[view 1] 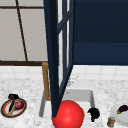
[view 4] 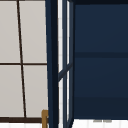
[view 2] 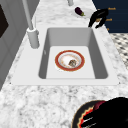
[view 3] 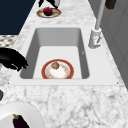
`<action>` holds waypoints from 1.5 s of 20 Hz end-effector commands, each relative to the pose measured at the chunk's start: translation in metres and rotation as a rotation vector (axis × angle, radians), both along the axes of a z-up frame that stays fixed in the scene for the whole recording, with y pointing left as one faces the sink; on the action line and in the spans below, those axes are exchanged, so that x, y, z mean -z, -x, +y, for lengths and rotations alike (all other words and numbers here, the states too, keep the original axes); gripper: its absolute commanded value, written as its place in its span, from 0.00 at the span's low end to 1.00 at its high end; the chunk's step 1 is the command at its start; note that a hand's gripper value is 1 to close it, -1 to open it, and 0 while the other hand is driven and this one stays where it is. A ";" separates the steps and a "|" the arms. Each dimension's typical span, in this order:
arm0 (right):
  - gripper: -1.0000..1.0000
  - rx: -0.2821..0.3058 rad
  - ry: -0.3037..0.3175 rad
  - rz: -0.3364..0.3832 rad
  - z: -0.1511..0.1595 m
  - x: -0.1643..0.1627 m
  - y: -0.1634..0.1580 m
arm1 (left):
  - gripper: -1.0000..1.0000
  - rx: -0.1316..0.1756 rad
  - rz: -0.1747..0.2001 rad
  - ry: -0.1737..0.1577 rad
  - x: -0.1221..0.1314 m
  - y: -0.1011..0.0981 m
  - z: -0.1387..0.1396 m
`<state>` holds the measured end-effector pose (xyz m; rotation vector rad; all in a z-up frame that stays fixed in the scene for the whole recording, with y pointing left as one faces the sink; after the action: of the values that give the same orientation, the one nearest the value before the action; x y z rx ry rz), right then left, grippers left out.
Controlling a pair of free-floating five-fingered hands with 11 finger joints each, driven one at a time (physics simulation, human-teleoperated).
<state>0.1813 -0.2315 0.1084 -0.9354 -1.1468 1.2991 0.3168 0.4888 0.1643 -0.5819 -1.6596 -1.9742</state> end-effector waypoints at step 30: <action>0.50 0.000 0.000 0.000 0.000 0.000 0.000 | 0.00 0.105 0.068 0.092 0.018 -0.011 0.030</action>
<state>0.1813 -0.2315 0.1084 -0.9354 -1.1468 1.2991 0.3297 0.5188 0.1399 -0.6965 -1.6967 -1.8547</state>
